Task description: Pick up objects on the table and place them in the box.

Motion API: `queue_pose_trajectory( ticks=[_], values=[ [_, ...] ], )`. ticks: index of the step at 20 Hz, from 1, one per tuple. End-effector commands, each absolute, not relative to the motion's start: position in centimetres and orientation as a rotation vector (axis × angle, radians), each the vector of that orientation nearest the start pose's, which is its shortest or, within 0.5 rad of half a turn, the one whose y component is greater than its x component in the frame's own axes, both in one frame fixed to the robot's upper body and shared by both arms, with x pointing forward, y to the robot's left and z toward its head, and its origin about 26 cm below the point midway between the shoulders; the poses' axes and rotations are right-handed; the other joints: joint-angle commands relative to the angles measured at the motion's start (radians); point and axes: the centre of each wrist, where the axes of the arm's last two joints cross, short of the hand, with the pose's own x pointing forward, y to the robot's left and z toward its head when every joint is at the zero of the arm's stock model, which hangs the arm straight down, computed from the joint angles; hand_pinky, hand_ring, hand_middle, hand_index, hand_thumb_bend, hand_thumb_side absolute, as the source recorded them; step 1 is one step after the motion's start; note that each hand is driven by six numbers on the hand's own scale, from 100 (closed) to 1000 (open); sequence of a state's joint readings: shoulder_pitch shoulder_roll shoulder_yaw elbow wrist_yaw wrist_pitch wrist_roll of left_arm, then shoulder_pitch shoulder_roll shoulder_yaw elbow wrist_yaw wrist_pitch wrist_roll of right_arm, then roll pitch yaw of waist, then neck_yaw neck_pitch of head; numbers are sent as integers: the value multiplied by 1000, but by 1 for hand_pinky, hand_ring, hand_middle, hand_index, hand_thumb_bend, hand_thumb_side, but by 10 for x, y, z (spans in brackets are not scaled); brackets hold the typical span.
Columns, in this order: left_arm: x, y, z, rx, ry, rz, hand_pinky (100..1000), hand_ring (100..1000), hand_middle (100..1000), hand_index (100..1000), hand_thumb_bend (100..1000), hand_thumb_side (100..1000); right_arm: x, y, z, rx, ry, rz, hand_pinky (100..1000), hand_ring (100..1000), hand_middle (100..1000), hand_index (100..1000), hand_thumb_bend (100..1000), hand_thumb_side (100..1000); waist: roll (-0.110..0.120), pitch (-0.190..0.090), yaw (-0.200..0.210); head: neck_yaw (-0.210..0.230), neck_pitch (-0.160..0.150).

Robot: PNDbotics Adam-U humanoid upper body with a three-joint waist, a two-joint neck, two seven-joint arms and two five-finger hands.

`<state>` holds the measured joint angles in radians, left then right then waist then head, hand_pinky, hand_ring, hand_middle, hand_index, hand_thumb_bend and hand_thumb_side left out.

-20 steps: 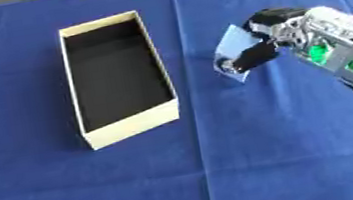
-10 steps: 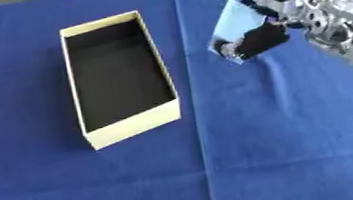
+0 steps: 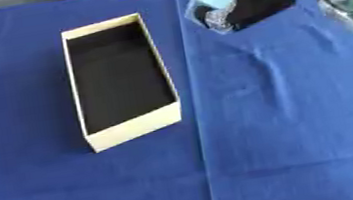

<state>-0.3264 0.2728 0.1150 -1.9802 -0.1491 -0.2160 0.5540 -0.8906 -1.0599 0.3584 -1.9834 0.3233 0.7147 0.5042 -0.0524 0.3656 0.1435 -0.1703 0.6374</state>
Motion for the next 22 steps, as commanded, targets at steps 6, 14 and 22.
queue_pose_trajectory(
  ticks=[6,14,22],
  values=[
    [302,277,215,-768,3492,-437,540,688,619,722,100,711,298,-210,405,-858,-1384,1351,645,719,549,638,100,390,18,-12,10,-6,-10],
    [302,274,214,-739,3506,-427,540,688,620,722,100,712,343,-175,404,-780,-1322,1488,633,718,550,643,100,400,18,-13,26,-22,-9],
    [302,273,215,-725,3509,-420,540,688,621,722,100,712,376,-161,381,-724,-1231,1610,629,720,557,649,100,396,8,-16,40,-34,-7]
  ],
)
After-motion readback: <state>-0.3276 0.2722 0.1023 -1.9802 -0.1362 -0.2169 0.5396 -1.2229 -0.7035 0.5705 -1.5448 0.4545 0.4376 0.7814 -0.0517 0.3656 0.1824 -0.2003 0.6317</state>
